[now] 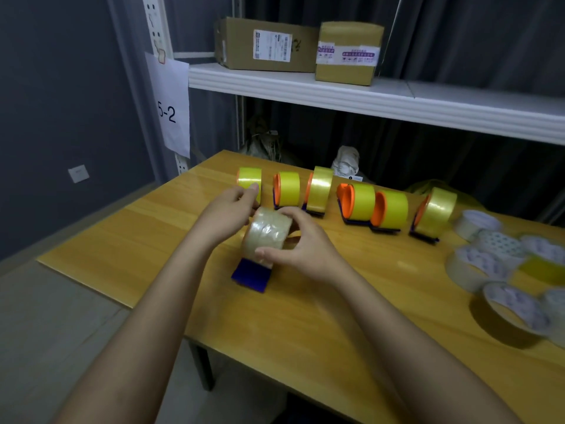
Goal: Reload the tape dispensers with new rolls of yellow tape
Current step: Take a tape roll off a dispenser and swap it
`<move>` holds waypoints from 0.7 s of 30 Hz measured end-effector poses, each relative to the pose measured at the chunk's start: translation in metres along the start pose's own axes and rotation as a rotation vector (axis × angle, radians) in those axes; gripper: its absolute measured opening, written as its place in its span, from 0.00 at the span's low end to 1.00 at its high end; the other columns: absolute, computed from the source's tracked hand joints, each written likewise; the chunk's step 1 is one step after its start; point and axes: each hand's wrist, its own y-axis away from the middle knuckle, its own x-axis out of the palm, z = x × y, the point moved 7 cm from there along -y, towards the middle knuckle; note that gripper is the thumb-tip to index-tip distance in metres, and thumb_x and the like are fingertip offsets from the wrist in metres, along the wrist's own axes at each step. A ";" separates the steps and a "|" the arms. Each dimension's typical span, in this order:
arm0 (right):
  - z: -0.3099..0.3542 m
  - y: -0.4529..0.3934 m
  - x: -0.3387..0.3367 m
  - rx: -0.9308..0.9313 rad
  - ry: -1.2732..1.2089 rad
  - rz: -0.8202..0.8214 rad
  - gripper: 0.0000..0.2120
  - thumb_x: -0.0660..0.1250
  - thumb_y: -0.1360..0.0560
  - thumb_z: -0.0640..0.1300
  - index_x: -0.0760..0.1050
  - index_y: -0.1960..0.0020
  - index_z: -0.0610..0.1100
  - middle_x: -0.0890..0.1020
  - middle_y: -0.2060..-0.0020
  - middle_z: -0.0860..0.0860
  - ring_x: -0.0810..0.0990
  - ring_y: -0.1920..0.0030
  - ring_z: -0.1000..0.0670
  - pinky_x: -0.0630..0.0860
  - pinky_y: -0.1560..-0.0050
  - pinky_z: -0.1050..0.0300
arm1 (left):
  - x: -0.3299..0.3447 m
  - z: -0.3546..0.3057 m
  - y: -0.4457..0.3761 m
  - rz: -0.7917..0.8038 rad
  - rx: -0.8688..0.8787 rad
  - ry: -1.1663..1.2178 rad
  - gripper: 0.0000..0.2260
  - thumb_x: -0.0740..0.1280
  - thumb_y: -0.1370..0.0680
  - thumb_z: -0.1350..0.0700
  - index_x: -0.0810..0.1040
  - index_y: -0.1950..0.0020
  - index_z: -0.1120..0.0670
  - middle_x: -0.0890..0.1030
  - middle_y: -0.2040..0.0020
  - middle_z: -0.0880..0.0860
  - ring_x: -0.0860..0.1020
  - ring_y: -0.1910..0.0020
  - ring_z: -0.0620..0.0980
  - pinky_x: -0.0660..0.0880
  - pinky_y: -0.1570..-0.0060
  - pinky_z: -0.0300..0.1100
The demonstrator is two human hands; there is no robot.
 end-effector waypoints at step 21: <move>-0.045 0.100 -0.150 0.146 0.277 -0.072 0.32 0.73 0.29 0.51 0.65 0.27 0.55 0.72 0.39 0.59 0.69 0.38 0.58 0.68 0.47 0.70 | 0.140 -0.091 0.020 0.205 0.135 0.546 0.11 0.58 0.19 0.58 0.78 0.56 0.55 0.79 0.58 0.53 0.77 0.59 0.48 0.72 0.59 0.40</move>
